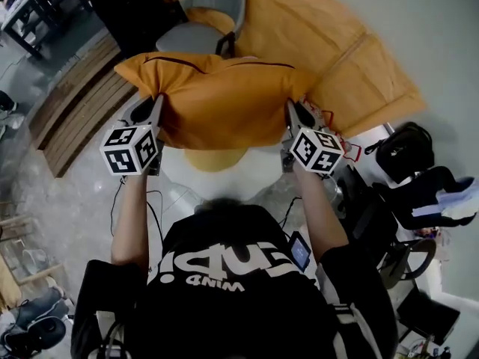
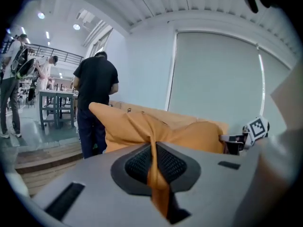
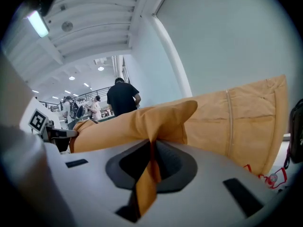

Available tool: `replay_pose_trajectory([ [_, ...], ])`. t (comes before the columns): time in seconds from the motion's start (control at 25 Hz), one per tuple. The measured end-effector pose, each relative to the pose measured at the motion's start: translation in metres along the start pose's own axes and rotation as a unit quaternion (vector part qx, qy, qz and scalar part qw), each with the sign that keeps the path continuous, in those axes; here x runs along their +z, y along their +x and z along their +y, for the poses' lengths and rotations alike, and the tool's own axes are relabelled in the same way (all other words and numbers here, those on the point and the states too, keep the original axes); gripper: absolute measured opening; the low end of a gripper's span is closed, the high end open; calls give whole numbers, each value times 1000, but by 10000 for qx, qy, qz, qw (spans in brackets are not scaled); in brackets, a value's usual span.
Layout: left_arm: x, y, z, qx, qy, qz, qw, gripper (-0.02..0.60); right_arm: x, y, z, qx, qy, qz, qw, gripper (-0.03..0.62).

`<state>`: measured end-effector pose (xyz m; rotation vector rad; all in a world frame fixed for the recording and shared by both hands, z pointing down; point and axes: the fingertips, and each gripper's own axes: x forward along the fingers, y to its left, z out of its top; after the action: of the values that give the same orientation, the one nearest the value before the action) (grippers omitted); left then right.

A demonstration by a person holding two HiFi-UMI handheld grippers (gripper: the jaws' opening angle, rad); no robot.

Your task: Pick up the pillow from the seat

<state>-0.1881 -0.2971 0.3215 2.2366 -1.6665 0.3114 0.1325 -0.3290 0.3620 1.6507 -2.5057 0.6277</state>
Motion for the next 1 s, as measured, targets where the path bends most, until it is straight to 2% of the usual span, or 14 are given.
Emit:
replay_pose_trajectory([
  [0.2,27,-82,-22,-157,121,-646,9977,31,45,-76,48,299,-434,-609,9967,54],
  [0.32,37,-120,-29,-133,66,-929,9956,29,55,-107,68,394,-473,-821,9947,54],
  [0.64,41,-151,-32,-163,84,-903,9957,28,56,-121,83,439,-402,-791,9951,51],
  [0.76,39,-150,-36,-109,75,-762,9970,28,53,-118,80,442,-419,-801,9949,49],
  [1.0,34,-138,-41,-161,63,-742,9971,28,43,-115,67,406,-462,-669,9959,44],
])
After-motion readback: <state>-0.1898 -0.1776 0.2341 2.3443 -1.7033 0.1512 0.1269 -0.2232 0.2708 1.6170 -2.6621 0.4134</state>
